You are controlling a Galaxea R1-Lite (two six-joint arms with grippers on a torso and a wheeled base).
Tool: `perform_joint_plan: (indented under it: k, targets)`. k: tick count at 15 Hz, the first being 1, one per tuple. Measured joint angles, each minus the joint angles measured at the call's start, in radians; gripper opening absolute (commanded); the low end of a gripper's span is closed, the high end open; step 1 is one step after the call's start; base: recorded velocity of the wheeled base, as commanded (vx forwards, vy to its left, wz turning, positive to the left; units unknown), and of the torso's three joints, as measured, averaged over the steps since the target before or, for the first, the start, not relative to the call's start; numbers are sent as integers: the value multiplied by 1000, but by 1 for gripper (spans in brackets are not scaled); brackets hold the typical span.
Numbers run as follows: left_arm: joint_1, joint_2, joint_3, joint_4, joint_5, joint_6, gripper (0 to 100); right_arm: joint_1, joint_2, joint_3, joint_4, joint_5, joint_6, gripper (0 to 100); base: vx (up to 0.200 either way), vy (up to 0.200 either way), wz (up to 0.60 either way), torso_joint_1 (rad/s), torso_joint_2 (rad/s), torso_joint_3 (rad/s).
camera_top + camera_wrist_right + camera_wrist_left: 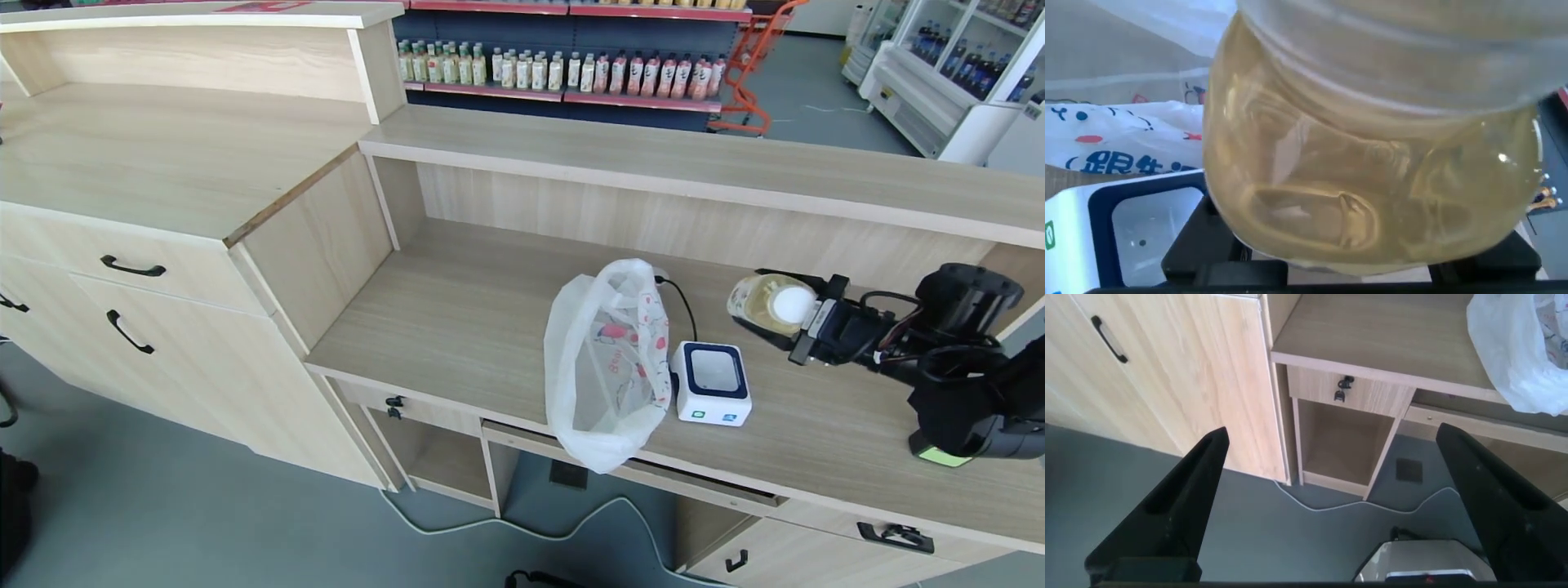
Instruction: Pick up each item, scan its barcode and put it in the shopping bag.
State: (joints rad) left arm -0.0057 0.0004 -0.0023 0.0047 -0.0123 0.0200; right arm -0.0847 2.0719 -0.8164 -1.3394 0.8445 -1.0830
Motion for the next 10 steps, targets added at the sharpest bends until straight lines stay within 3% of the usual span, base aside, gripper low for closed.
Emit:
perform_joint_plan:
  k: [10]
  targets:
    - [0,0,0,0,0,0,100,26,158,-28,-36,10,-119,0,0,0,0,0,0,0]
